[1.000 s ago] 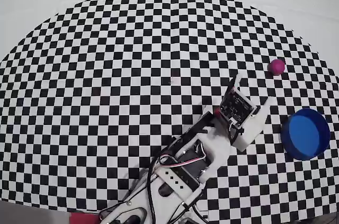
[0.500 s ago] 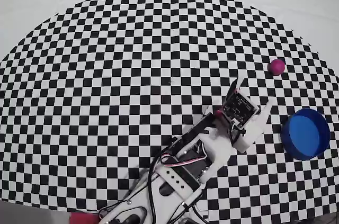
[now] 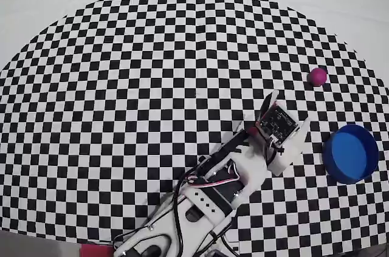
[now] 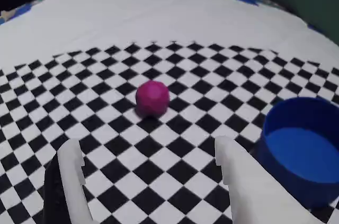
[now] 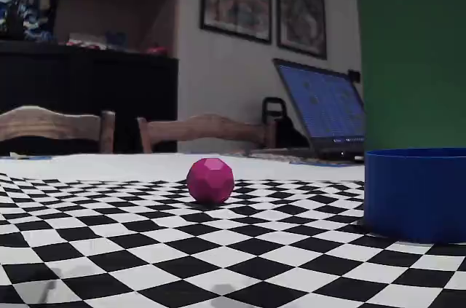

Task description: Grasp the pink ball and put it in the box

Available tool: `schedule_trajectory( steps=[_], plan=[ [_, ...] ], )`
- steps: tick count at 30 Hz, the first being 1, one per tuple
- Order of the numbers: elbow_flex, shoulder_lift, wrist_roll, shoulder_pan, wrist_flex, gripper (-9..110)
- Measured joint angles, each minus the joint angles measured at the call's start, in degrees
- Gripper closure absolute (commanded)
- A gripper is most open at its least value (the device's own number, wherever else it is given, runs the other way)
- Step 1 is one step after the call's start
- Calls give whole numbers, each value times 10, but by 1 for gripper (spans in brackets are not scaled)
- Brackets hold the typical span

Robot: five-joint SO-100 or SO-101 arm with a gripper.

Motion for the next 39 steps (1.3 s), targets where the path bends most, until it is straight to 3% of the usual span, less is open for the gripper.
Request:
schedule_trajectory(
  steps=[39],
  plan=[
    [-211,-373,32,-2,-33,73]
  ],
)
